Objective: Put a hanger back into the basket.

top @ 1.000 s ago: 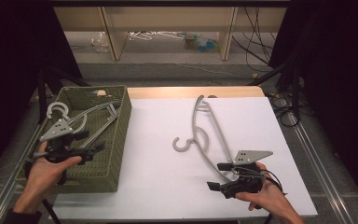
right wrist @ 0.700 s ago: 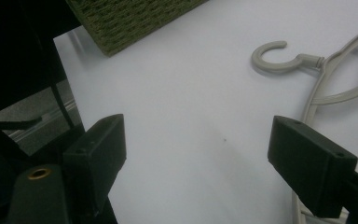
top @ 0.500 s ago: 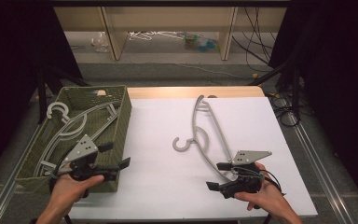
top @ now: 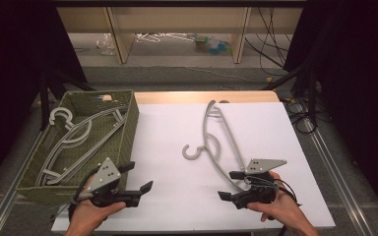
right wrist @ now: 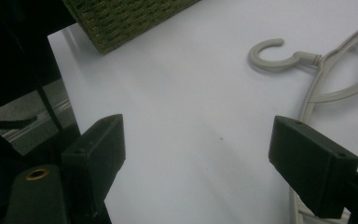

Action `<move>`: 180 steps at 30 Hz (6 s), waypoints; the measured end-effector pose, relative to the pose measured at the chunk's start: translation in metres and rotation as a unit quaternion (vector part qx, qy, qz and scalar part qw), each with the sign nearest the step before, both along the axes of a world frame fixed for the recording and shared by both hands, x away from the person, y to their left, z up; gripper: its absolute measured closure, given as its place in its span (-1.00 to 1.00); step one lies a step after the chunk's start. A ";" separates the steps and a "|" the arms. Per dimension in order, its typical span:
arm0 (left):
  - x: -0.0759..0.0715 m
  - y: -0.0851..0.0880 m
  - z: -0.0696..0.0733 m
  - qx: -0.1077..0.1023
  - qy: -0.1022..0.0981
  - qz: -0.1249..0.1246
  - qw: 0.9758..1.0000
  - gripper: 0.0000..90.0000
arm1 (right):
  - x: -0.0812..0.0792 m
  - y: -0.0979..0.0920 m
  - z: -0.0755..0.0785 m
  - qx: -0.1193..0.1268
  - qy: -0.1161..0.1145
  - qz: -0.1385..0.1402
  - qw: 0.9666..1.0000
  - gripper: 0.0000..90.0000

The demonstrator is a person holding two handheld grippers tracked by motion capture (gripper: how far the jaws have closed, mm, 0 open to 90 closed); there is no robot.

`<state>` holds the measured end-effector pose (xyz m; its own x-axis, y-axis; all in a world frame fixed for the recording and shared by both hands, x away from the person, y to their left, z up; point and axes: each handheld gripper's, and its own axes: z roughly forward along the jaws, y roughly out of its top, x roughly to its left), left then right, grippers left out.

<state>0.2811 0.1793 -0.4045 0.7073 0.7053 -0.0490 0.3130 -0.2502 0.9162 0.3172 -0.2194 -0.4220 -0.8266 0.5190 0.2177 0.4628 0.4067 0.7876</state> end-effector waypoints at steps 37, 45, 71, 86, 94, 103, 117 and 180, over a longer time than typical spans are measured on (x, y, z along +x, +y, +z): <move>-0.003 -0.015 -0.032 0.018 0.019 -0.035 0.999 -0.62 | 0.069 0.033 -0.035 -0.140 0.005 -0.102 0.985 -0.28; -0.003 -0.016 -0.033 0.021 0.019 -0.040 0.999 -0.62 | 0.085 0.041 -0.045 -0.161 0.032 -0.102 0.981 0.00; -0.005 -0.020 -0.033 0.037 0.021 -0.055 0.998 -0.59 | 0.102 0.058 -0.047 -0.227 0.069 -0.104 0.966 0.55; -0.005 -0.020 -0.033 0.037 0.019 -0.058 0.997 -0.57 | 0.106 0.055 -0.046 -0.222 0.084 -0.106 0.966 0.71; -0.006 -0.019 -0.032 0.039 0.019 -0.057 0.997 -0.57 | 0.107 0.054 -0.046 -0.226 0.079 -0.102 0.966 0.73; -0.005 -0.018 -0.032 0.039 0.018 -0.056 0.998 -0.57 | 0.107 0.053 -0.045 -0.228 0.073 -0.098 0.966 0.82; -0.004 -0.017 -0.033 0.041 0.016 -0.054 0.998 -0.57 | 0.096 0.035 -0.023 -0.168 0.066 -0.043 0.983 0.83; 0.043 -0.085 -0.024 0.255 -0.133 -0.283 0.915 0.56 | 0.023 0.018 0.007 -0.043 0.073 0.190 0.978 0.80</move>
<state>0.3238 0.0941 -0.4290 0.9058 0.1048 0.4106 -0.2159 -0.7198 0.6598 0.3402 -0.2016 -0.4146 -0.9262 0.2025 0.3179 0.3716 0.6324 0.6797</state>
